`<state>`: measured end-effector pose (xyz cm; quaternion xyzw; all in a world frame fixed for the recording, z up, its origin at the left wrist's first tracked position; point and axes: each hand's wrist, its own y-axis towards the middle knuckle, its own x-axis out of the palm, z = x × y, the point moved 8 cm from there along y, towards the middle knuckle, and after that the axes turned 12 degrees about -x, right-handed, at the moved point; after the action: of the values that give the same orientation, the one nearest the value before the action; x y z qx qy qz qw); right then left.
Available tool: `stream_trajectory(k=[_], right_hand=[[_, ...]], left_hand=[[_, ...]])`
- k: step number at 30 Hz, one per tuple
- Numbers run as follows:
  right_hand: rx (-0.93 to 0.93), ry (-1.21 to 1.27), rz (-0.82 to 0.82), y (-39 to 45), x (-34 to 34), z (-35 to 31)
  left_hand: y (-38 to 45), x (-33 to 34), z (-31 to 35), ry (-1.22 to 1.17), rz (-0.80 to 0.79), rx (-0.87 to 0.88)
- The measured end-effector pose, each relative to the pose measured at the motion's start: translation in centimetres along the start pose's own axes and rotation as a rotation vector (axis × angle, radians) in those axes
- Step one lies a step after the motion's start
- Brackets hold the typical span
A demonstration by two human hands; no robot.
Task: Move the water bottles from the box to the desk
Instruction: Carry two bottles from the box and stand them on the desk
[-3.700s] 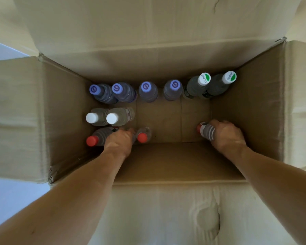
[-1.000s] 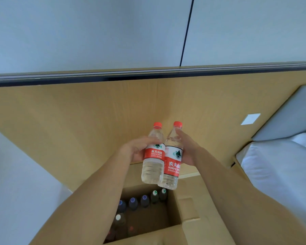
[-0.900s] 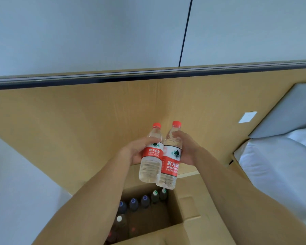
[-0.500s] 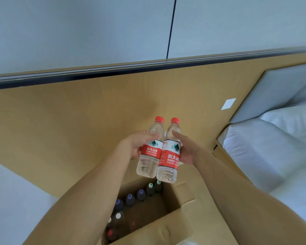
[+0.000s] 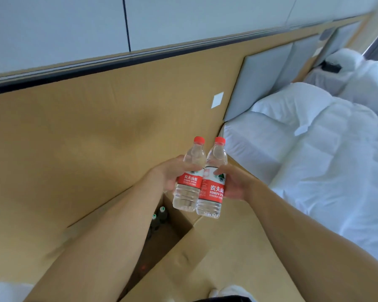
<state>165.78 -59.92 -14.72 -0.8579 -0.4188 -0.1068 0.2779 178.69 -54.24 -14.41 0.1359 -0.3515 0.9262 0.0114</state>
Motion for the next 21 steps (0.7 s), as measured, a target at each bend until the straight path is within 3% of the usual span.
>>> stream_trajectory(k=[2,8,21], right_hand=[[-0.050,0.014,0.037,-1.0,-1.7,-0.2],[-0.118,-0.063,0.388,-9.1,-11.5,-0.3],[-0.286,0.019,0.833,-36.6,-29.5,0.5]], left_hand=[[1.1,1.7,0.3,0.051,-0.056,-0.002],[5.6,11.0,1.0,0.176,-0.087,-0.043],[10.9,43.7,-2.2,0.372,-0.410,-0.088]])
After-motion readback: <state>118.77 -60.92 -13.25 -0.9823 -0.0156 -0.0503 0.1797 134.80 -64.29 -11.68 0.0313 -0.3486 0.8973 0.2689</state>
